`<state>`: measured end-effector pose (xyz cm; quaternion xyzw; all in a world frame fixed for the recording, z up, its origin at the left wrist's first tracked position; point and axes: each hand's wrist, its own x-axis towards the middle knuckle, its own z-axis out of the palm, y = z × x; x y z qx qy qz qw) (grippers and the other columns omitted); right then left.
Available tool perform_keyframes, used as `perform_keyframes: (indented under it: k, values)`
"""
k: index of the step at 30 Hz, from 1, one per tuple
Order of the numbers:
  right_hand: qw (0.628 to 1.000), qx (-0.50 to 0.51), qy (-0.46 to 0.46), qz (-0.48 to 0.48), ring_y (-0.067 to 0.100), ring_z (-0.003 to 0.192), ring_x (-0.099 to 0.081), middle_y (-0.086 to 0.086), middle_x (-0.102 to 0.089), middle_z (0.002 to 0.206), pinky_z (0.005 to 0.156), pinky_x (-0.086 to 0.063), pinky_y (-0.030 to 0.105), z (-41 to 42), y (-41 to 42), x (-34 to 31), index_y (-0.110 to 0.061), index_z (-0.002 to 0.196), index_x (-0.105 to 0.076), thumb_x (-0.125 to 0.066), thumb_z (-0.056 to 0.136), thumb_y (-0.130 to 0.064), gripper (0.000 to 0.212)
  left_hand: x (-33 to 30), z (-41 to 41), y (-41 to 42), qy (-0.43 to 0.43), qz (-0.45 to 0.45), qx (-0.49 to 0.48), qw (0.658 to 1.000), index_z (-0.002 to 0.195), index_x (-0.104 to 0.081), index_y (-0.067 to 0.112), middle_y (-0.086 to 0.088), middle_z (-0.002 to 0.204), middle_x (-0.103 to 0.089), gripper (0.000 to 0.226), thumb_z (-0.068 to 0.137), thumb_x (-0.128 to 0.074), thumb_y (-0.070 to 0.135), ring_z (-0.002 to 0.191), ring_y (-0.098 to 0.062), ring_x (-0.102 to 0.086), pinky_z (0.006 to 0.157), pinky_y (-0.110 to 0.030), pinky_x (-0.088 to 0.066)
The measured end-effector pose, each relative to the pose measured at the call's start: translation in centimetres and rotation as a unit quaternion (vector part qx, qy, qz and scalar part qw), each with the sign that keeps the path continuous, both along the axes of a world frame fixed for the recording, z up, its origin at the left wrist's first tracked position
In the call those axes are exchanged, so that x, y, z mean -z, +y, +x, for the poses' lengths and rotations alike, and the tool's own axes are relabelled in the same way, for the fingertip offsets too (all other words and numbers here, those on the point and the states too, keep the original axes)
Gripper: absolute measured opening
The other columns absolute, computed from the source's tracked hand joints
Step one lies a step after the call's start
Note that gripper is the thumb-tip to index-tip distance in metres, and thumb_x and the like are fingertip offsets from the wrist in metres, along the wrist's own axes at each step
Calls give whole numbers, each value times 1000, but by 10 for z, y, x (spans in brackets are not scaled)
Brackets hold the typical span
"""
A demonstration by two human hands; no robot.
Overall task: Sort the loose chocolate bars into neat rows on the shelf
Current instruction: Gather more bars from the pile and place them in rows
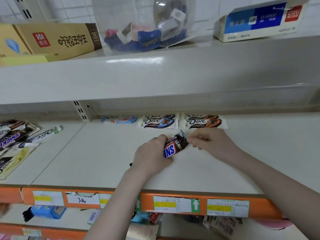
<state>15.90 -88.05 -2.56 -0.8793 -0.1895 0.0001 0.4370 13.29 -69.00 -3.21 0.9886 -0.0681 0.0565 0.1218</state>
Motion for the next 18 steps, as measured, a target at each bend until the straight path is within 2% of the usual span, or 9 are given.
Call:
perform_keyframes:
  k: [3,7,10,12,15,18]
  values:
    - [999,29,27,33,2,54,-58,5,-68,70,58,-46,16,-3,6,2,-16,77,-67,-69,80,-29,14,0,-1,0,0,12,6,1000,109,-44,19,-2,105,-58,37,78,-61,31,94,-23,-57,66,-27,-38]
    - [997,49,35,55,9,49,-58,12,-67,67,58,-49,26,-7,13,4,-11,77,-64,-73,76,-23,16,2,-3,1,-9,19,9,1000,110,-44,18,-2,105,-59,38,79,-61,32,94,-23,-57,65,-27,-38]
    - [993,56,66,75,11,46,-58,5,-67,64,45,-41,15,-10,18,6,-11,76,-65,-73,76,-21,13,2,-5,1,-16,19,3,1000,108,-43,18,-2,103,-61,37,79,-61,32,91,-23,-58,64,-26,-36]
    - [992,53,95,61,9,46,-58,2,-68,64,41,-38,13,-11,23,7,-12,74,-67,-72,76,-23,13,2,-6,2,-16,18,0,1000,103,-41,19,-2,102,-61,35,79,-61,35,84,-20,-56,63,-26,-36]
    - [988,38,131,79,9,45,-57,3,-66,65,41,-40,17,-14,29,8,-7,75,-68,-69,80,-17,11,2,-9,8,-5,-5,-7,1000,94,-37,22,2,95,-61,41,76,-64,48,80,-19,-55,62,-26,-36]
    - [970,47,174,166,12,46,-61,7,-65,67,41,-45,18,-15,28,6,-6,75,-64,-62,84,-7,10,1,-13,20,15,-43,-17,999,94,-40,25,12,80,-52,53,69,-66,64,74,-15,-53,58,-26,-35]
